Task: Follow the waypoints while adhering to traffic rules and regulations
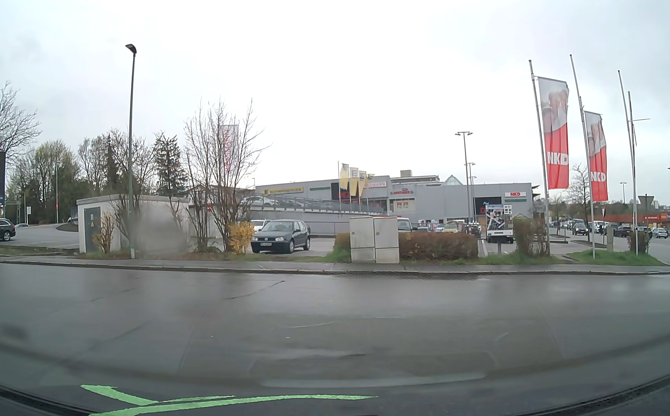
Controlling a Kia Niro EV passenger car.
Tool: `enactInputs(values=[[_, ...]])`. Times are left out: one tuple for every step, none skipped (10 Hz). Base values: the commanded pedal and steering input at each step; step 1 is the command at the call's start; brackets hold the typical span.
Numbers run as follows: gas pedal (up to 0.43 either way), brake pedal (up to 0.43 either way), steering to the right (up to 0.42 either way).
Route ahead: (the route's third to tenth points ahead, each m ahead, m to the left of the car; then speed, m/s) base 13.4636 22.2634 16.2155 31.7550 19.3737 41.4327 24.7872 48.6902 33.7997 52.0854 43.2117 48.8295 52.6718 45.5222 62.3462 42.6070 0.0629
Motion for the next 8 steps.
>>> enactInputs(values=[[0.000,0.177,-0.011],[0.000,0.177,-0.011],[0.000,0.177,-0.011],[0.000,0.183,-0.011],[0.000,0.183,-0.011],[0.000,0.189,-0.011],[0.000,0.189,-0.011],[0.000,0.189,-0.011]])
